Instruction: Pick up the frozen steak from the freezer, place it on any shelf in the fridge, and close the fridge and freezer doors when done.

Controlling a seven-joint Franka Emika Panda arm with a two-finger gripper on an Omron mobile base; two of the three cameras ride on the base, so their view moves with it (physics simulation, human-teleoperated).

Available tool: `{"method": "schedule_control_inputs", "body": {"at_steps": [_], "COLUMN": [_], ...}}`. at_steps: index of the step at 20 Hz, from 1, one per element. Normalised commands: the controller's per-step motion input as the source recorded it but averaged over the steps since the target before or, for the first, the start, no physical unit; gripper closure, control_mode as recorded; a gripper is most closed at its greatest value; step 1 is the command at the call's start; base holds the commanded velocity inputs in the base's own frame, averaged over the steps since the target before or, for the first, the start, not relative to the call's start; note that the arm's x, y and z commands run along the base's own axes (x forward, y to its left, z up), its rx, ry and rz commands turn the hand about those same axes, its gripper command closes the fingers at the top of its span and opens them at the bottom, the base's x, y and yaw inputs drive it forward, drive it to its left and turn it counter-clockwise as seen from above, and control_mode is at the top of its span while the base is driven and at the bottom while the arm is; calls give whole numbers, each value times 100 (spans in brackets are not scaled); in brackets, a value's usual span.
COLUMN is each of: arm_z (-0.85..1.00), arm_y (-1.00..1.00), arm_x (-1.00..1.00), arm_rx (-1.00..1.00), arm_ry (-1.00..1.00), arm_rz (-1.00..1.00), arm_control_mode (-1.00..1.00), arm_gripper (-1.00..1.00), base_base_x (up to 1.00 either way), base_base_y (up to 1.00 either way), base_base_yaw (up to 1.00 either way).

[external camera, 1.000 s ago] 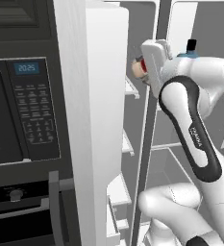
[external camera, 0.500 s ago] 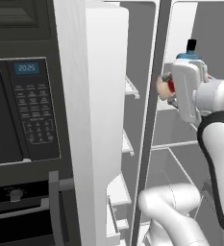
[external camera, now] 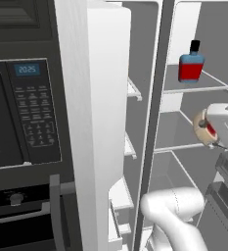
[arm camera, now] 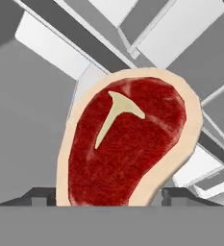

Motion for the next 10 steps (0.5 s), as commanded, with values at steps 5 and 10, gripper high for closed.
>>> {"method": "schedule_control_inputs", "body": {"at_steps": [5,10], "arm_z": [-29,-25], "arm_y": [-99,-40], "arm_x": [-17,29], "arm_rx": [-56,-63], "arm_ry": [6,20], "arm_rz": [2,-1], "arm_control_mode": [-100,-100], "arm_gripper": [100,100], "base_base_x": [0,0], "base_base_y": [0,0], "base_base_yaw": [0,0]}}
